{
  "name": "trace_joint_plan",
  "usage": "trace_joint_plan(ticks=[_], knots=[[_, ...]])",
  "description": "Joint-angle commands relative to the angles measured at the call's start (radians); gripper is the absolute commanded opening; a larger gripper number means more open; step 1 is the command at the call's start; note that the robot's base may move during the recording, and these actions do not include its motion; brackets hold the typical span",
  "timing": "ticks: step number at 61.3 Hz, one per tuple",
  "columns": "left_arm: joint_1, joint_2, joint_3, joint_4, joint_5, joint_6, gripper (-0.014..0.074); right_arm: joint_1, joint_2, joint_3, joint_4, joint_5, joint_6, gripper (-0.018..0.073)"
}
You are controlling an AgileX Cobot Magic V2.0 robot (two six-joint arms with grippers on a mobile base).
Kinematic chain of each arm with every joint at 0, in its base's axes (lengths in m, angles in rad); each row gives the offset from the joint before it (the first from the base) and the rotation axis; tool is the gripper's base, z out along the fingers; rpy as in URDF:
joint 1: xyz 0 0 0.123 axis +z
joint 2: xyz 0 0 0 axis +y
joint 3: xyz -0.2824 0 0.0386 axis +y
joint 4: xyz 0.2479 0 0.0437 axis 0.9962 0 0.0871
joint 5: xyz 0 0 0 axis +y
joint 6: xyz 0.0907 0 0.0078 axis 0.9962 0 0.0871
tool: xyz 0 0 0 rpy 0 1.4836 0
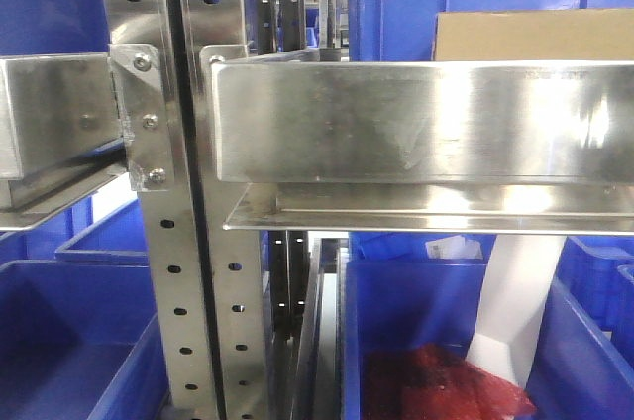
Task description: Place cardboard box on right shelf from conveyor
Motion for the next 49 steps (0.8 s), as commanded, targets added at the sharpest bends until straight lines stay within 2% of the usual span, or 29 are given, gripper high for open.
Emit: trace_joint_plan(ticks=[1,49], knots=[[-0.007,-0.014,0.010,-0.006,-0.089,0.000,-0.0116,-0.007,-0.020,-0.005,-0.010,-0.095,0.002,0.0025],[-0.007,-0.014,0.010,-0.006,-0.089,0.000,-0.0116,-0.007,-0.020,-0.005,-0.009,-0.095,0.001,0.0025]])
